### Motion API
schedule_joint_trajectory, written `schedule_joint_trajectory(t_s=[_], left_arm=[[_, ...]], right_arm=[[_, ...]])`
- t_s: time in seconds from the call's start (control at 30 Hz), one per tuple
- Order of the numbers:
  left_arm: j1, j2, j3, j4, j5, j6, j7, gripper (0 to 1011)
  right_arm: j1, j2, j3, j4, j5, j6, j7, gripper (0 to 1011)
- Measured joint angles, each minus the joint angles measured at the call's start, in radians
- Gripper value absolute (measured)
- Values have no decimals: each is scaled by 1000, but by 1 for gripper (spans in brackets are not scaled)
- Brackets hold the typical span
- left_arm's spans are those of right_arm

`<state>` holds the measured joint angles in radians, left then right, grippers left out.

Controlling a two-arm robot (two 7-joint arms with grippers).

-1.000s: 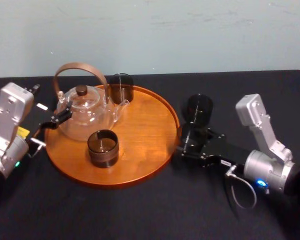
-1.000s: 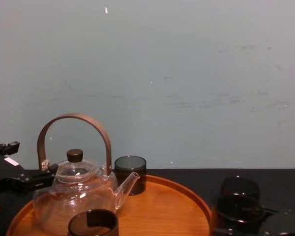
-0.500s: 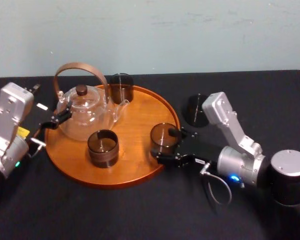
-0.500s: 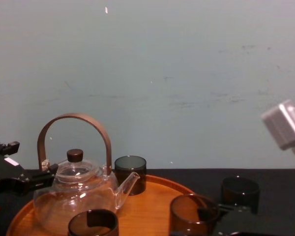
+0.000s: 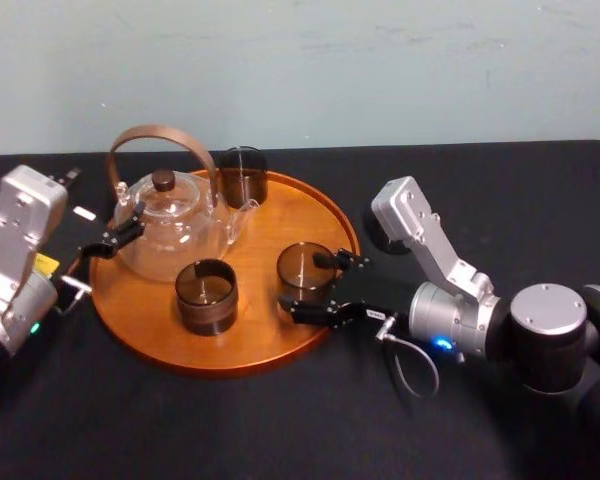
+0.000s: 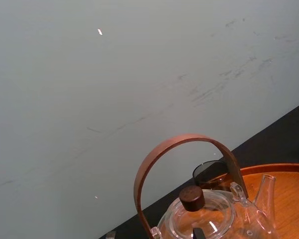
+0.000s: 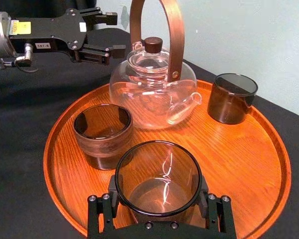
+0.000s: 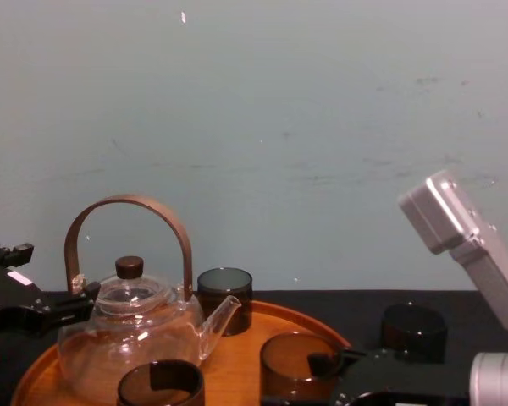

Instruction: Pick up the glass from the table and place it on the tray.

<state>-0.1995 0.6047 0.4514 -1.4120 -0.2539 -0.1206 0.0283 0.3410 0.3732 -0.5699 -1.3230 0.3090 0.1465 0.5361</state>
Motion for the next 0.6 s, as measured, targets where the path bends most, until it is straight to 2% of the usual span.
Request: schedule_joint_trajectory(t_s=[0.6], left_arm=[[0, 0, 0, 0, 0, 0, 0, 1001]], right_arm=[[45, -41, -11, 90, -3, -45, 25, 907]])
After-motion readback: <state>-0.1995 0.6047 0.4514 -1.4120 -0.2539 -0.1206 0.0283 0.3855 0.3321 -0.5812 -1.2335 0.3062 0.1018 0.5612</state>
